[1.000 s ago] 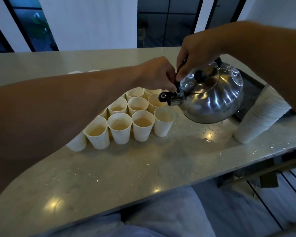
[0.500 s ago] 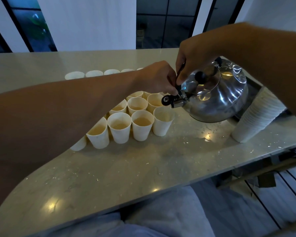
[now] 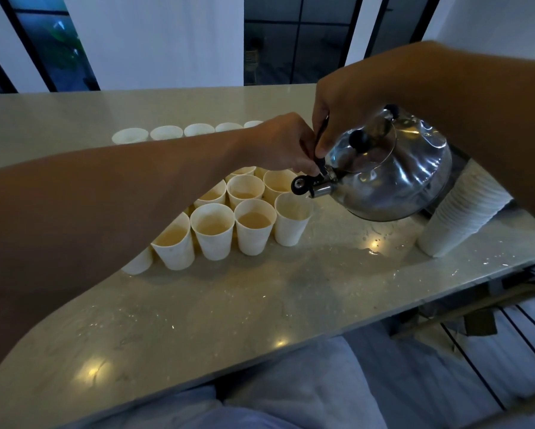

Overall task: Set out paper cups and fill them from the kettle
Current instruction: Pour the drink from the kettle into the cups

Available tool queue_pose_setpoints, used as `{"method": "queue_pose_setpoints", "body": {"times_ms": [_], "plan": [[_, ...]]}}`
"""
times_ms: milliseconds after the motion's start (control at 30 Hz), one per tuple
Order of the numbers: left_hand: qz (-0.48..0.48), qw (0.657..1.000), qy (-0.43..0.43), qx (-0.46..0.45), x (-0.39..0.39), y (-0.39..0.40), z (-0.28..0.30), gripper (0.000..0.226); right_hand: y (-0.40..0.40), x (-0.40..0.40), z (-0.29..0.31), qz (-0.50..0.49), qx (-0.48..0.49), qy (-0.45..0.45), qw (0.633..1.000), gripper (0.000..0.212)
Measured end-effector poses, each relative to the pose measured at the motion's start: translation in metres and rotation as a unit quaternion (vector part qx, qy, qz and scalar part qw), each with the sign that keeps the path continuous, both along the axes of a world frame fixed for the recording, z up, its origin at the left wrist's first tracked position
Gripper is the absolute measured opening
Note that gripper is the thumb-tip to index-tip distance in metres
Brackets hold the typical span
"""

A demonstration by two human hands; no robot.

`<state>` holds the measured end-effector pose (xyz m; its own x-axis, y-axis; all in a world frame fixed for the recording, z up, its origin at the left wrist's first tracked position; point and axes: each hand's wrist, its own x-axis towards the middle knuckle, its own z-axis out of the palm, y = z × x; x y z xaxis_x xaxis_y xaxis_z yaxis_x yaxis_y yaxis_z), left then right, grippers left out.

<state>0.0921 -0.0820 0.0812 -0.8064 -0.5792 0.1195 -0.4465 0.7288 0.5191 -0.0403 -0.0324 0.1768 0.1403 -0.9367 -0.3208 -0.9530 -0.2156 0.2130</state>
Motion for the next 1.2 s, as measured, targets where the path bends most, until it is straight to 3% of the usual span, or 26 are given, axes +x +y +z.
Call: {"method": "queue_pose_setpoints", "body": {"times_ms": [900,1200], "plan": [[-0.010,1.000,-0.010,0.027,0.003,-0.006,-0.004,0.028,-0.007,0.008,-0.005,0.001,0.022,0.020,1.000,0.032],[-0.013,1.000,-0.009,0.001,0.000,-0.004,-0.005,0.028,-0.005,-0.007,-0.007,-0.004,0.020,-0.020,1.000,0.027]]}}
